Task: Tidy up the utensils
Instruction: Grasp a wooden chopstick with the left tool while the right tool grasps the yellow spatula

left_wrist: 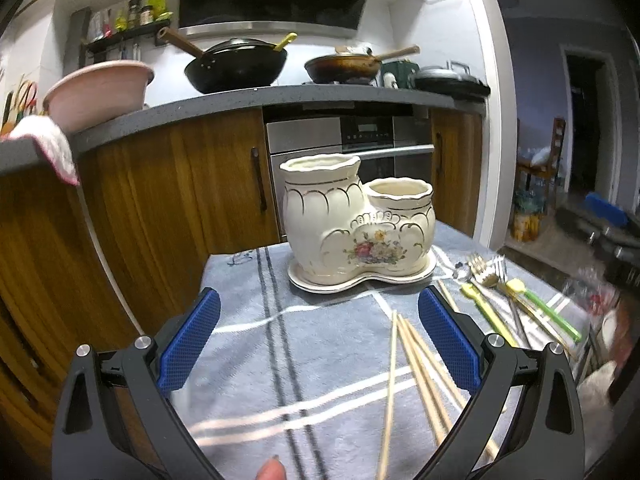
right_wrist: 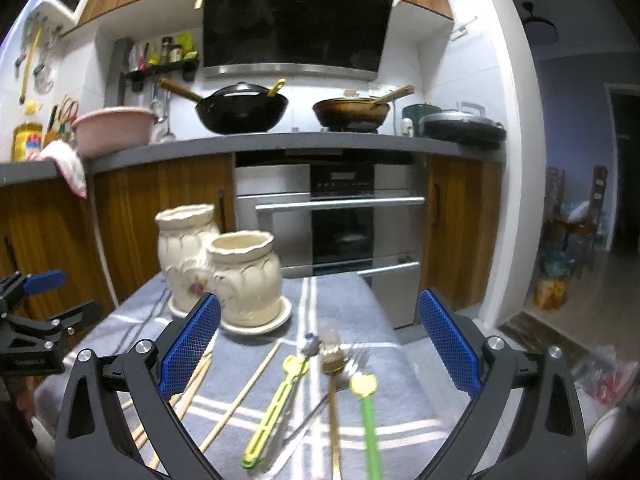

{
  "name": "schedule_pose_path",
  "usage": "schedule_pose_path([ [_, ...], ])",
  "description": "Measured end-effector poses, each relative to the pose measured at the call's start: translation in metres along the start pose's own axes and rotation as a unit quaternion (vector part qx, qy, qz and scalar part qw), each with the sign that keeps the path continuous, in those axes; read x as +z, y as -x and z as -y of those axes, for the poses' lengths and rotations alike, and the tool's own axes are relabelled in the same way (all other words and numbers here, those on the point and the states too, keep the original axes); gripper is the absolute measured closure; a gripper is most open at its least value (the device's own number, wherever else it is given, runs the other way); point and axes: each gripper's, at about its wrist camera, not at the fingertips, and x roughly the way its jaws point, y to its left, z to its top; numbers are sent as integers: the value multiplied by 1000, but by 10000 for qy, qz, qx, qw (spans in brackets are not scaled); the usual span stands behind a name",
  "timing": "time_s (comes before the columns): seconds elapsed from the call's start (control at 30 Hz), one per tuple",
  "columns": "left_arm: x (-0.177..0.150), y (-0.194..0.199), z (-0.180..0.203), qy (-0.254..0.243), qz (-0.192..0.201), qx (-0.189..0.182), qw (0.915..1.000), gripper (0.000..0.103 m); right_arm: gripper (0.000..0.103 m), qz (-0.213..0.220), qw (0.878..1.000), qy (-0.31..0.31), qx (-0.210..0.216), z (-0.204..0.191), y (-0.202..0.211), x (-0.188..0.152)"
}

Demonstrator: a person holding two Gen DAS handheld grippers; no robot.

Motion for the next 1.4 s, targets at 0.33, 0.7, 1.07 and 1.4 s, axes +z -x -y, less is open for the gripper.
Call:
schedule_pose_path([
  [0.33,0,-23,-1,-327,-1223,-534,9905,5,5,-1622,9862,200,-252,51,-17,-5],
  [0.7,-18,-50,18,-680,-2155,-946,9695,33,43,-2881,9563,487,95,42,-56,-38],
  [1.07,-27,-69,32,-785,-2827,-1493,9443,75,68,-3537,9333,444,437,31,-84,-48],
  [1.4,-28,-90,42,-922,-3000,-1585,9362,95,88,-3566,9323,348,497,35,-98,-46],
])
